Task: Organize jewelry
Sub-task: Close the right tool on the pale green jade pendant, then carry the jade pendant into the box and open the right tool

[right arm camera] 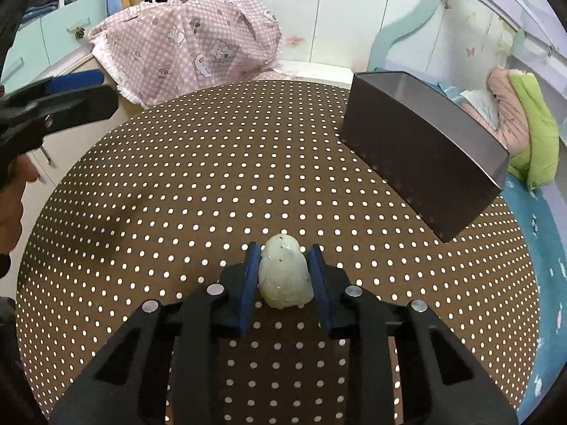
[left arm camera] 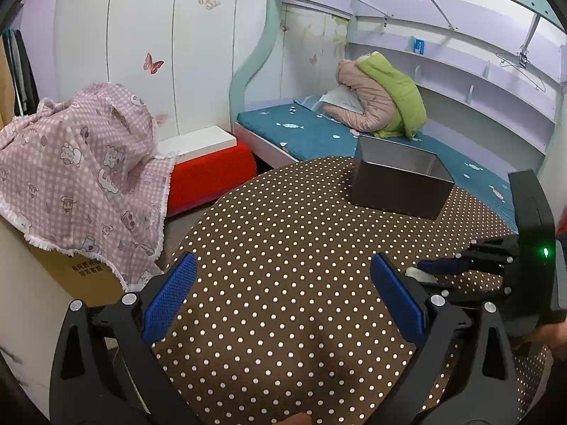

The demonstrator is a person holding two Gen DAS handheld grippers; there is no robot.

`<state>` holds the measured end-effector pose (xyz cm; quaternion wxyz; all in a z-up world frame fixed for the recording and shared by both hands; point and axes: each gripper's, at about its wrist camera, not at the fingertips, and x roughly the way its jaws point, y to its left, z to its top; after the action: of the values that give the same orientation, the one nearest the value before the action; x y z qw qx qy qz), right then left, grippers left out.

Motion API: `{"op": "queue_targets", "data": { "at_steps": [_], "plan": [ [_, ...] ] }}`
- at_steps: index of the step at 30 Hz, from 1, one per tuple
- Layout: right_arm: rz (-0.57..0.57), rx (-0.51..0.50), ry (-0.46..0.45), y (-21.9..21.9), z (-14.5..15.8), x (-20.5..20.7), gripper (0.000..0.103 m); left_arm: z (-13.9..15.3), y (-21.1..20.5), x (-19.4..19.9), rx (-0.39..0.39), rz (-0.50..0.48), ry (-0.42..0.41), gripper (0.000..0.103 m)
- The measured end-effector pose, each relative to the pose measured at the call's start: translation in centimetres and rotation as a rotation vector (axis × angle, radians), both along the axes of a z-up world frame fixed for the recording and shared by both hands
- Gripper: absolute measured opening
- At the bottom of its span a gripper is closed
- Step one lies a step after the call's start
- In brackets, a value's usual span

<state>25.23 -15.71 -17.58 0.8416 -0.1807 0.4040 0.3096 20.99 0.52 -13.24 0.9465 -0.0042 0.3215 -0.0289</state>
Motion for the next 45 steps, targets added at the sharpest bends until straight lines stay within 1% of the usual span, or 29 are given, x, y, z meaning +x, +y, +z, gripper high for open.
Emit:
{"op": "queue_targets", "data": {
  "at_steps": [4,9,12,16,20,23,26,27,28,29,30,31,32,33,34,38,43,45],
  "plan": [
    [-0.031,0.030,0.010,-0.7,0.1,-0.2,0.026,0.3,-0.4,1.6,0.023,-0.005,-0.003,0.098],
    [-0.080,0.104,0.004,-2.3,1.6,-0.4,0.026,1.1,-1.1,4.5,0.023,-0.025,-0.007,0.098],
    [-0.108,0.140,-0.007,-3.0,2.9,0.0,0.026,1.9,-2.0,7.3,0.035,-0.036,-0.010,0.098],
    [-0.152,0.193,-0.034,-4.3,5.0,1.4,0.026,2.6,-3.8,12.3,0.043,-0.044,0.005,0.098],
    [-0.200,0.248,-0.062,-5.7,7.0,3.4,0.026,1.8,-6.0,16.6,0.074,-0.068,0.052,0.098],
    [-0.233,0.272,-0.071,-6.3,8.1,5.4,0.026,0.7,-7.6,18.9,0.090,-0.091,0.088,0.097],
    [-0.258,0.284,-0.081,-7.3,9.1,7.1,0.026,-0.3,-8.7,20.7,0.086,-0.104,0.118,0.096],
    [-0.268,0.292,-0.082,-7.6,9.4,7.8,0.026,-0.7,-9.1,21.4,0.081,-0.108,0.132,0.083],
    [-0.274,0.298,-0.081,-7.6,9.5,8.2,0.026,-1.2,-9.3,21.8,0.077,-0.112,0.152,0.059],
    [-0.282,0.304,-0.081,-7.7,9.7,8.7,0.026,-1.8,-9.4,22.4,0.060,-0.120,0.188,0.050],
    [-0.287,0.306,-0.081,-8.0,9.9,9.0,0.026,-2.3,-9.3,22.6,0.042,-0.130,0.207,0.036],
    [-0.290,0.309,-0.079,-8.1,10.0,9.3,0.026,-2.8,-9.5,22.9,0.031,-0.144,0.229,0.026],
    [-0.292,0.312,-0.076,-8.1,10.1,9.5,0.026,-3.0,-9.6,22.7,0.025,-0.152,0.228,0.023],
    [-0.293,0.311,-0.076,-8.1,10.1,9.4,0.026,-3.0,-9.7,22.5,0.024,-0.154,0.222,0.015],
    [-0.293,0.309,-0.074,-8.0,10.1,9.4,0.026,-3.0,-9.9,22.2,0.016,-0.162,0.225,0.002],
    [-0.291,0.306,-0.065,-7.8,9.9,9.5,0.026,-3.1,-9.6,20.3,-0.001,-0.132,0.210,0.003],
    [-0.272,0.298,-0.033,-6.6,9.2,9.2,0.026,-3.2,-7.9,17.1,-0.062,-0.085,0.208,0.003],
    [-0.263,0.297,-0.021,-6.1,9.0,9.1,0.026,-3.2,-7.6,15.9,-0.076,-0.063,0.205,0.003]
  ]
}}
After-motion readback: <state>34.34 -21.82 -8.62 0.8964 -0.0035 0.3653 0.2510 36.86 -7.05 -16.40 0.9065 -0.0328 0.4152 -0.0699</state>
